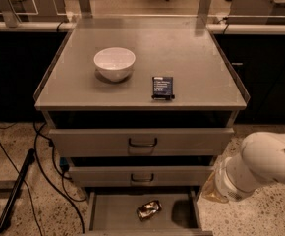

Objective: Pick orange can from bottom drawer and place on counter

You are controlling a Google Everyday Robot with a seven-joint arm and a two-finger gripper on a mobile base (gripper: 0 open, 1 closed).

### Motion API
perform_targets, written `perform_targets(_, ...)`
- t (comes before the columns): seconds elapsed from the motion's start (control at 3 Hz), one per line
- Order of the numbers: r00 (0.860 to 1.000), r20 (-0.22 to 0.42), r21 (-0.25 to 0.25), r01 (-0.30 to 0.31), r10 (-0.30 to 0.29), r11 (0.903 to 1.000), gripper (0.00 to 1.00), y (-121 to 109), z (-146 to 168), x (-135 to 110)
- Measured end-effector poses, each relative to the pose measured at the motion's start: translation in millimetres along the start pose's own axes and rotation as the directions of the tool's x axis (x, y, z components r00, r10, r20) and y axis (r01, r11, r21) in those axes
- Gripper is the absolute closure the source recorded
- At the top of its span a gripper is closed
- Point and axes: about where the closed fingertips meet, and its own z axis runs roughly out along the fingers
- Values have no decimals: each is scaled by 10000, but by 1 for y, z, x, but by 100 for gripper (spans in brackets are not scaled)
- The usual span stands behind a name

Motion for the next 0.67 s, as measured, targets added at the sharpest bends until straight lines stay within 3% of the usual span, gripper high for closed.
perform_targets(0.33, 9983, 538, -310, -223, 239, 9993, 100, -6, 65, 18)
perform_targets(0.67, 9964, 724, -776, -384, 440, 9962, 100, 1, 98, 25)
